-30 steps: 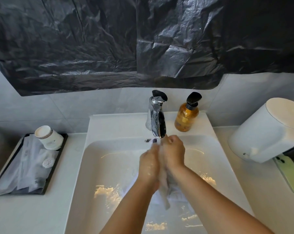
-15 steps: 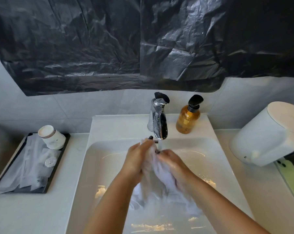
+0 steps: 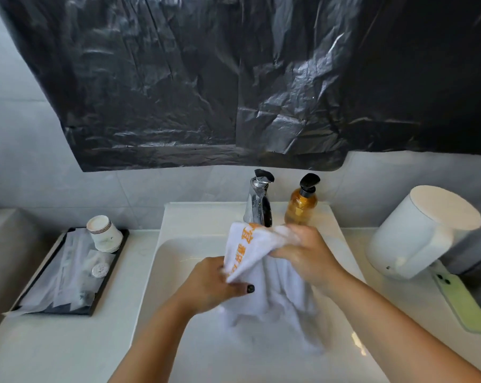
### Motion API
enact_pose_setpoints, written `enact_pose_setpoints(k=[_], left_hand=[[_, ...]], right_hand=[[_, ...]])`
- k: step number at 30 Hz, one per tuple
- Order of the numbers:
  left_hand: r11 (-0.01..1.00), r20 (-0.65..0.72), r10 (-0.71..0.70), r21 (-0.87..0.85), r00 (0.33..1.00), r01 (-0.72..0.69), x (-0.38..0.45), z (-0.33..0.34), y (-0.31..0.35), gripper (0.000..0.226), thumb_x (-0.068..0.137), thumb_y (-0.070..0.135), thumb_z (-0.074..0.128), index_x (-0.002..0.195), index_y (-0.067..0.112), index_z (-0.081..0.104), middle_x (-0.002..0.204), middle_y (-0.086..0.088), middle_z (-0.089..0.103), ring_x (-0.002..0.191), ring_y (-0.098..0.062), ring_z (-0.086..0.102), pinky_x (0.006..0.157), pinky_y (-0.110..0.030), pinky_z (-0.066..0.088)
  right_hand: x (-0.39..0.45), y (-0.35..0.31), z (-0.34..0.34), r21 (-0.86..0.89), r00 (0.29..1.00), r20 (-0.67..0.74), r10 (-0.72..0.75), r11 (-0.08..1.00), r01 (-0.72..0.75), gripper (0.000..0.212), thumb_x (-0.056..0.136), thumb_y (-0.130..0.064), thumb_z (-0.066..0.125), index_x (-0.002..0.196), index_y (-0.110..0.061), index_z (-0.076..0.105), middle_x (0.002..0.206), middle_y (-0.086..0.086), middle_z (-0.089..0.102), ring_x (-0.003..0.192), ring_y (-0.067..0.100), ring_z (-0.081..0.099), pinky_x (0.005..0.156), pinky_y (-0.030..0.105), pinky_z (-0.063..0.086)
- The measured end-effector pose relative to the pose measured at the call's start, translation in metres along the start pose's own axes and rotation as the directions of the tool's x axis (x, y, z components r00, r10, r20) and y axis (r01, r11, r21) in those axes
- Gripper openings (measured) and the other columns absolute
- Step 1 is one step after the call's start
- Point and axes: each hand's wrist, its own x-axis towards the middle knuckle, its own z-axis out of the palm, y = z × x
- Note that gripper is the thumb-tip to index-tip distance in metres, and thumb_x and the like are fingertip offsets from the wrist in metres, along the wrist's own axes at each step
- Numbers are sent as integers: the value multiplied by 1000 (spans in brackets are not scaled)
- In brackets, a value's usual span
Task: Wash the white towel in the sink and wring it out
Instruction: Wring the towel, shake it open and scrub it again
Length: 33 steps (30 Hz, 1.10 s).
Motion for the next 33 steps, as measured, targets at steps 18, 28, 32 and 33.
enact_pose_setpoints(k=[18,28,32,33], left_hand=[[665,-347,-163,-731,924,-157,-24,-35,78,17,91,11,59,84,20,71,79,5,72,84,-15,65,84,-30,49],[779,-373,-78,-602,924,-177,-22,-65,98,9,70,19,63,73,18,72,58,2,56,51,-13,50,51,-21,39],[724,-107,-298,-673,949,151,1,-53,58,14,73,15,63,84,12,71,75,-10,62,63,-22,58,53,-23,45],[634,-67,-339,-753,938,175,6,-45,47,10,80,10,61,86,10,69,75,-10,64,61,-21,61,53,-24,50]], right_hand=[[-5,-52,-49,-683,986,-144,84,712,-161,39,65,-30,89,94,-14,68,91,2,66,88,21,62,70,29,47],[-13,-72,-77,-352,958,-15,286,895,-273,22,71,-13,82,92,-14,75,89,4,76,80,13,70,65,22,51],[-2,-13,-73,-395,688,120,716,670,-629,47,65,-18,88,102,-3,64,88,12,75,86,26,72,71,32,57],[0,10,-69,-329,667,84,740,653,-683,63,58,-17,91,111,-1,60,94,15,74,88,31,72,75,38,59]])
